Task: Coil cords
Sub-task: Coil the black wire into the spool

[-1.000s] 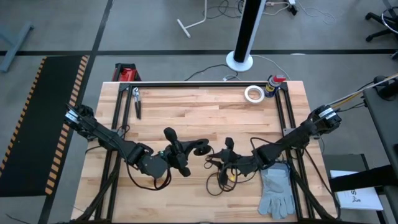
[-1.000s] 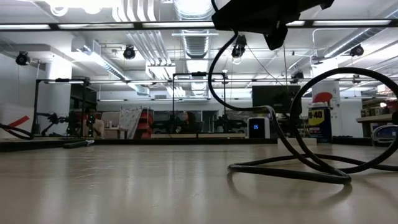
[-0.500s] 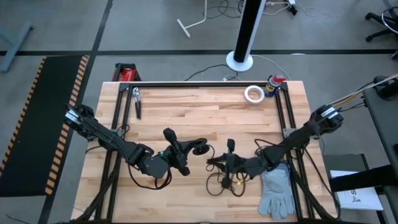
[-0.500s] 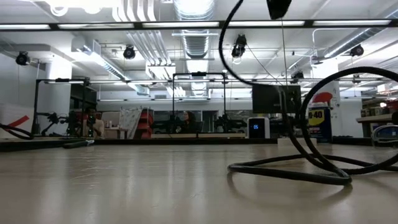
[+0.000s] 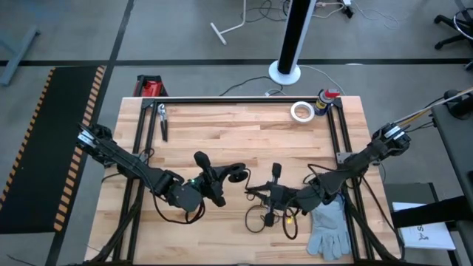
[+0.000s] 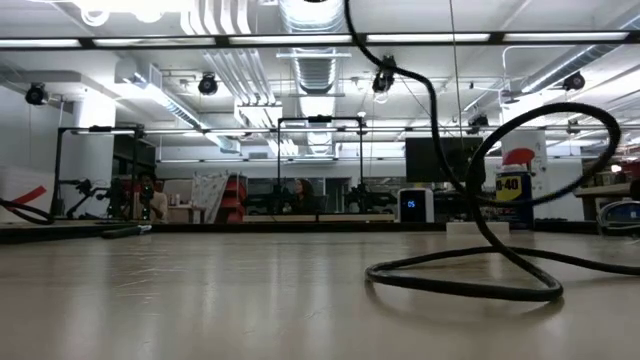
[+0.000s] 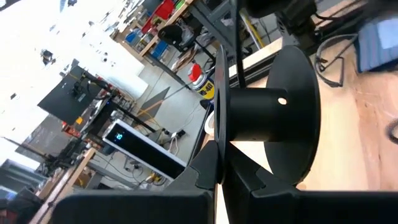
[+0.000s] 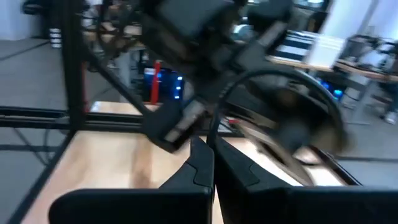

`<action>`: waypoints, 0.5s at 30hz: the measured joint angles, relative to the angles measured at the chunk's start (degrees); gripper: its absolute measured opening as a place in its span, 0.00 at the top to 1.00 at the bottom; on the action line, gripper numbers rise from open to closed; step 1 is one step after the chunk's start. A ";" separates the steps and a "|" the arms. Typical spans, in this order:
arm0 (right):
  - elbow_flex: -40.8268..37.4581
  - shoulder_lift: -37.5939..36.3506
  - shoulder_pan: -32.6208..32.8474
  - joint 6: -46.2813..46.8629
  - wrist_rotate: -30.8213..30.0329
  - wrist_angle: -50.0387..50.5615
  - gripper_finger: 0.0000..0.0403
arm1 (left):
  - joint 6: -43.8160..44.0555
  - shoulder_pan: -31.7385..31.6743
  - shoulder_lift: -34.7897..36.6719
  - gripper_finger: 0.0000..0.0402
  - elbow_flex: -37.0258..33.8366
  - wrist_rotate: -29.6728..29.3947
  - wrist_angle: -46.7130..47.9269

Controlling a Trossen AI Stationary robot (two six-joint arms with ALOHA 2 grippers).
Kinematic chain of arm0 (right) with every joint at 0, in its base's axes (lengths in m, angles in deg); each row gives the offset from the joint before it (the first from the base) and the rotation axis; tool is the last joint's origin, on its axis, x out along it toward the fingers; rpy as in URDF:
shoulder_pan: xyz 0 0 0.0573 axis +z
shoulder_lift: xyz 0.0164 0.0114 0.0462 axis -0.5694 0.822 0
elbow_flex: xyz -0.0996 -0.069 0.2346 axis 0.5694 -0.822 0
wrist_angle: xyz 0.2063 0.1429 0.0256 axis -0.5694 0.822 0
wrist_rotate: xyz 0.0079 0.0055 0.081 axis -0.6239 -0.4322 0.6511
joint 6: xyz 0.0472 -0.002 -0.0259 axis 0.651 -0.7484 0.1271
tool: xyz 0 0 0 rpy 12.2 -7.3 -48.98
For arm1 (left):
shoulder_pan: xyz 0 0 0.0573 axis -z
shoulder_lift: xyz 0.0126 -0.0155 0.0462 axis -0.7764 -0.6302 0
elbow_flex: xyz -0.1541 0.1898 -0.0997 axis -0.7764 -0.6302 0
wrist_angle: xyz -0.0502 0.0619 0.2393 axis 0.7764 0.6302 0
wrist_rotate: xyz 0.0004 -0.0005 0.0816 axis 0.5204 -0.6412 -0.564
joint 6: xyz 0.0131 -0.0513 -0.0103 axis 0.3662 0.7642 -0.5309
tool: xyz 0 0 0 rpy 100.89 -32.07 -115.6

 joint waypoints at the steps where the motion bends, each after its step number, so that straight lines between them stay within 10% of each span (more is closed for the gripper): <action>1: 1.01 0.51 -0.35 -0.30 1.30 0.66 1.00 | 0.62 -0.26 0.00 1.00 0.00 -0.01 0.00; 15: 9.23 7.02 -3.30 -5.83 1.27 7.33 1.00 | 4.22 -0.91 -0.50 1.00 0.00 0.03 -7.44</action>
